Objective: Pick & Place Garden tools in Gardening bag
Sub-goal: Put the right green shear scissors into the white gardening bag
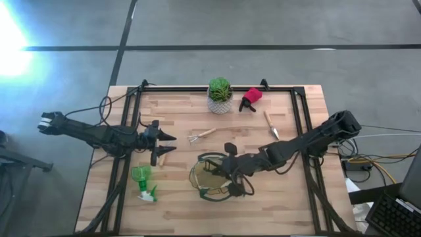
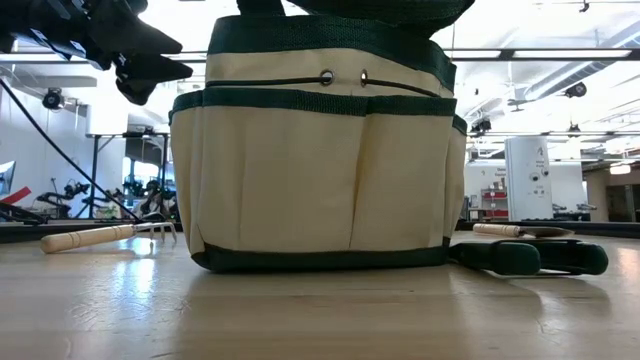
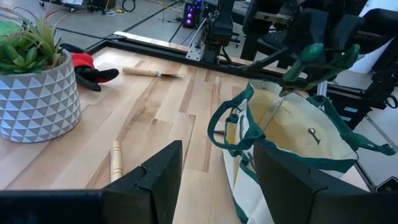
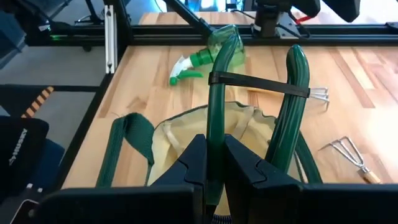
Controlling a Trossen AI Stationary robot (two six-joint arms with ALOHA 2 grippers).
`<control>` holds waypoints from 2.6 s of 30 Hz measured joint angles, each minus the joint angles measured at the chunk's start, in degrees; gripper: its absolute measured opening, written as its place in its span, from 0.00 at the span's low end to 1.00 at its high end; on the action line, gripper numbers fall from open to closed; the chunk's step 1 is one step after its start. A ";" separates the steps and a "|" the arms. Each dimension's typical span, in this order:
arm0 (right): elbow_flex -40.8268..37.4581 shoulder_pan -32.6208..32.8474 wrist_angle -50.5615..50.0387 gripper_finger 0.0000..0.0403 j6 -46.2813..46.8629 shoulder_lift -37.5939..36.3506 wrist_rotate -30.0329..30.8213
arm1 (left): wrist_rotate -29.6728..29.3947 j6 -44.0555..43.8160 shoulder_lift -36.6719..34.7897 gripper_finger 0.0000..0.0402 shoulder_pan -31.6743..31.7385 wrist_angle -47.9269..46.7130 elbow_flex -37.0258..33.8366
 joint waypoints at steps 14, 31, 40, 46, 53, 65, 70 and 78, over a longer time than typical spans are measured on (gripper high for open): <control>18.21 -1.31 -25.46 0.04 1.50 13.14 -1.25 | -0.03 -0.12 0.52 0.50 0.01 -0.10 0.00; 33.16 -1.34 -40.94 0.04 0.38 23.19 -6.83 | 0.05 -0.55 0.83 0.50 0.00 -0.72 0.00; 33.27 -2.41 -40.76 0.04 2.33 23.19 -10.61 | 0.05 -0.61 0.83 0.50 0.00 -0.76 0.00; 33.27 -3.73 -40.89 0.04 2.33 23.19 -11.37 | 0.05 -0.63 0.82 0.50 0.00 -0.79 0.00; 33.27 -4.55 -40.94 0.04 2.33 23.19 -11.88 | 0.05 -0.61 0.81 0.50 0.00 -0.86 0.00; 32.65 -4.72 -40.98 0.04 3.00 23.19 -13.03 | 0.05 -0.62 0.81 0.50 0.00 -0.98 0.00; 32.63 -4.76 -40.97 0.04 3.03 23.19 -13.02 | 0.05 -0.61 0.81 0.50 0.00 -0.96 0.00; 32.61 -4.76 -40.88 0.04 3.06 23.19 -13.01 | 0.05 -0.61 0.82 0.50 0.00 -0.67 0.00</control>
